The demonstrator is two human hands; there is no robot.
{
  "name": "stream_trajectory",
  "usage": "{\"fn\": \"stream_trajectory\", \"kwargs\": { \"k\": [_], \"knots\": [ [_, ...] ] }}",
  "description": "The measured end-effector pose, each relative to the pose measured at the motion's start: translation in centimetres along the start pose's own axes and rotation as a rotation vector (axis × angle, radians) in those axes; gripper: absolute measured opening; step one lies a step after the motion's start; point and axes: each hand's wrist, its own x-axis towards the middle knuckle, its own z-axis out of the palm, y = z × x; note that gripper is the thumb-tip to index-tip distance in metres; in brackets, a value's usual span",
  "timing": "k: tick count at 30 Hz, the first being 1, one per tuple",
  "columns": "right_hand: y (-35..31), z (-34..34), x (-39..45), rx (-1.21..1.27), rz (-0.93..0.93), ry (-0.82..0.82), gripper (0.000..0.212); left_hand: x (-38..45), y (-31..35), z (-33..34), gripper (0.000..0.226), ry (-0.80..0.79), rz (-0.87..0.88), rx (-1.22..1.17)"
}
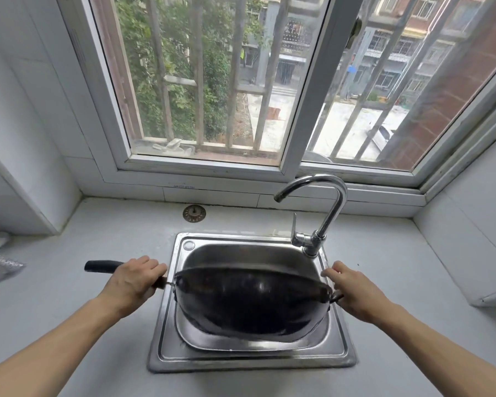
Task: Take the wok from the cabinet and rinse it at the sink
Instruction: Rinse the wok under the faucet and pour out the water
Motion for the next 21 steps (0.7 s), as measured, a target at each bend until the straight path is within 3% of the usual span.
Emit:
{"fn": "stream_trajectory", "kwargs": {
  "k": [5,14,17,21],
  "knots": [
    [-0.1,0.5,-0.2,0.067,0.004,0.015,0.047,-0.1,0.0,-0.3,0.041,0.015,-0.01,-0.012],
    [-1.5,1.0,-0.8,-0.286,-0.028,0.181,0.063,-0.5,-0.1,-0.1,0.04,0.074,-0.007,0.133],
    [-1.9,0.6,-0.7,-0.296,-0.052,0.239,0.06,-0.4,-0.2,-0.2,0.037,0.101,-0.039,0.153],
    [-2.1,-0.2,-0.8,-0.231,0.001,0.198,0.056,-0.2,-0.6,-0.8,0.039,0.095,-0.046,0.15]
  ]
}}
